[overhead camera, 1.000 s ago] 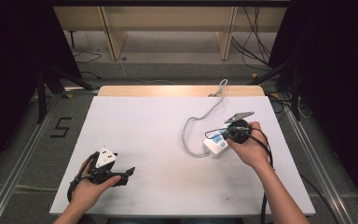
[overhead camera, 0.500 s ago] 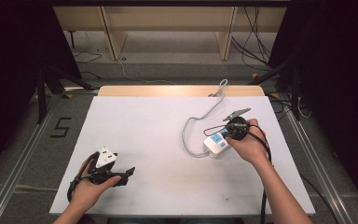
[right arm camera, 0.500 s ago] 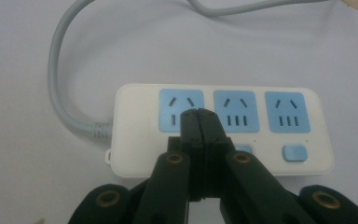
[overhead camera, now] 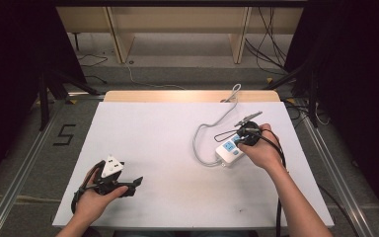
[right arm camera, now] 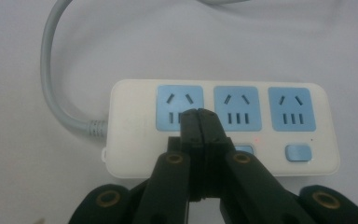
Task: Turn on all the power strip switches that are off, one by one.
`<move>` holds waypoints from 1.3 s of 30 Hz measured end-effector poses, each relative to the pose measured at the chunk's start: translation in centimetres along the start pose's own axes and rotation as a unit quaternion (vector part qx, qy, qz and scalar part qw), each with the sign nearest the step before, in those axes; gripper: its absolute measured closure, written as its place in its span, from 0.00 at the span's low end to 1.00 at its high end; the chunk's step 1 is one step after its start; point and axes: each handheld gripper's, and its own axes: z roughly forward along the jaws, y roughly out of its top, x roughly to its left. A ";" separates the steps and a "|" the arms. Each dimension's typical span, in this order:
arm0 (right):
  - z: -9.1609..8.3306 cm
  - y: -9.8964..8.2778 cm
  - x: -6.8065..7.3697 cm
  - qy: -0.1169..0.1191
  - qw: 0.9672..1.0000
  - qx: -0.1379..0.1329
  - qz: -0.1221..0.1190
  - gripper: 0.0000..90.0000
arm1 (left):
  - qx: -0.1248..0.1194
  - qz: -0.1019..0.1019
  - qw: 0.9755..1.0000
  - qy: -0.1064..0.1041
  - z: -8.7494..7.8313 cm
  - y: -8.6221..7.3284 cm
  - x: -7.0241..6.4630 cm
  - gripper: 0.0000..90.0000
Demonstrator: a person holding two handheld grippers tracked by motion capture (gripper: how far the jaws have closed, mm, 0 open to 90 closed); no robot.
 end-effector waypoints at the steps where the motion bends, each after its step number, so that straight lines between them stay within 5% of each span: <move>1: 0.1 0.0 0.0 0.002 1.000 0.003 -0.001 1.00 | 0.000 0.001 1.000 0.000 0.0 0.0 0.0 0.18; 39: 1.7 0.5 0.0 0.020 0.997 0.068 -0.002 1.00 | -0.001 0.000 1.000 0.000 0.0 0.0 0.0 0.18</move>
